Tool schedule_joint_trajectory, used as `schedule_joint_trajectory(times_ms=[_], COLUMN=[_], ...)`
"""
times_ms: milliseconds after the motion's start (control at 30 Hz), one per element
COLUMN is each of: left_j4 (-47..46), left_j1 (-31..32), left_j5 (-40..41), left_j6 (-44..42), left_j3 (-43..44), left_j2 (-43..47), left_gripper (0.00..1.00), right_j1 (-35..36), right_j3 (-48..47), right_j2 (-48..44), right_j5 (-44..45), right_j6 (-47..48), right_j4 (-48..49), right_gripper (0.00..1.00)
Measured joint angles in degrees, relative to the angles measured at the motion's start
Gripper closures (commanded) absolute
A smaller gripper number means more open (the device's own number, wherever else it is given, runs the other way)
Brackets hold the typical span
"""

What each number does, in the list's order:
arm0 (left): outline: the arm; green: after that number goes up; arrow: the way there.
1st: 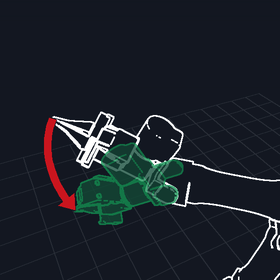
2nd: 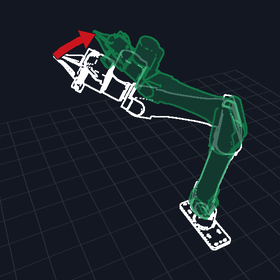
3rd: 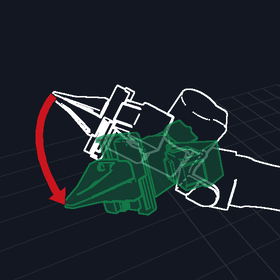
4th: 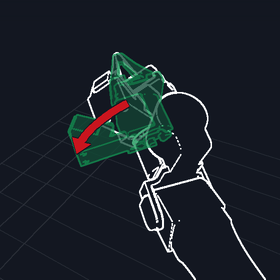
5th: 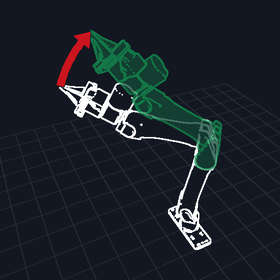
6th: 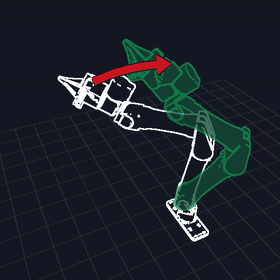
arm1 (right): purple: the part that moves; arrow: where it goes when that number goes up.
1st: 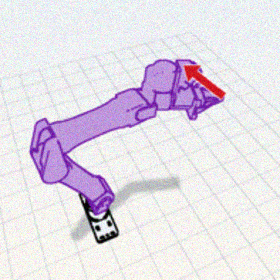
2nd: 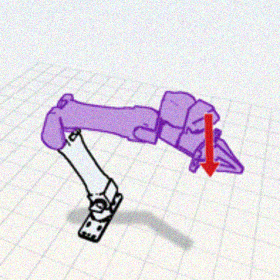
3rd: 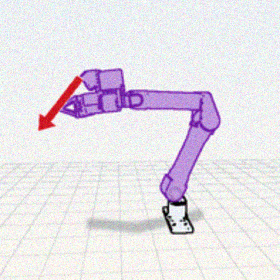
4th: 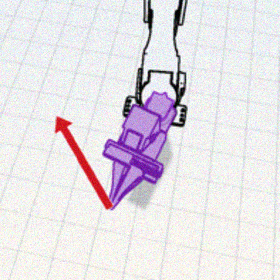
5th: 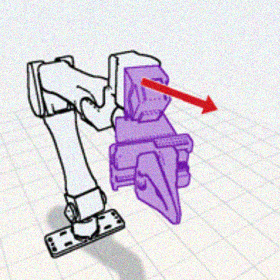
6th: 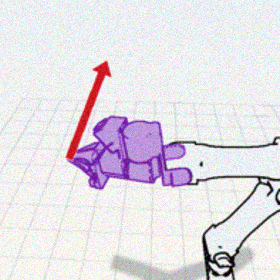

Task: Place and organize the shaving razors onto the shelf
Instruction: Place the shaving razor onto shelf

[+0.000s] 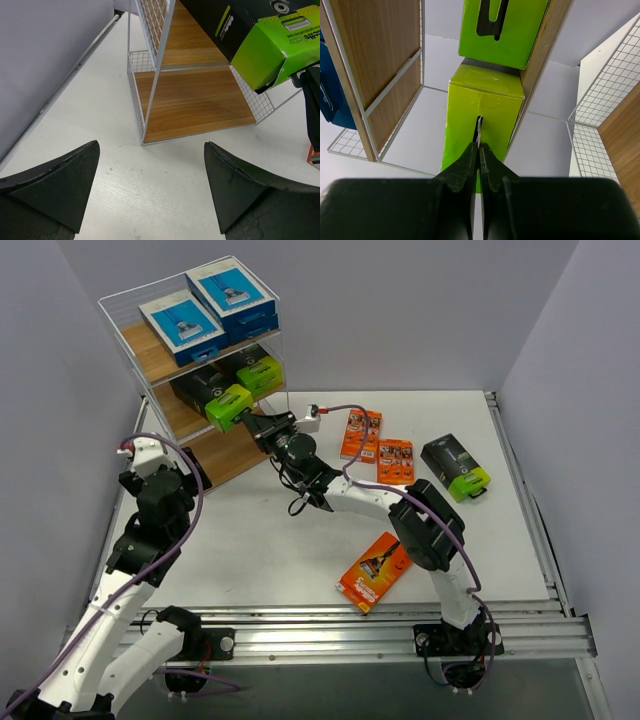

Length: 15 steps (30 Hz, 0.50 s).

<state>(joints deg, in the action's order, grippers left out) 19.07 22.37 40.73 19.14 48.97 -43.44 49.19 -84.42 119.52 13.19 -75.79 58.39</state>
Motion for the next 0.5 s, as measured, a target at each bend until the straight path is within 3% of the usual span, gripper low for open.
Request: schedule_joint_trajectory(times_ms=[400, 500], left_j4=[-1.92, -3.8], left_j1=[-1.14, -1.38], left_j5=[-3.37, -3.54], left_j6=[4.68, 4.83], left_j3=[3.54, 5.03], left_j2=[-8.15, -10.99], left_gripper=[0.06, 0.0], right_j1=[-1.42, -1.92], right_j3=[0.33, 0.33], right_j2=[-0.07, -0.07], right_j5=[-4.55, -5.99], right_j6=[0.83, 0.83], right_j4=[1.03, 1.05], right_gripper=[1.0, 1.0])
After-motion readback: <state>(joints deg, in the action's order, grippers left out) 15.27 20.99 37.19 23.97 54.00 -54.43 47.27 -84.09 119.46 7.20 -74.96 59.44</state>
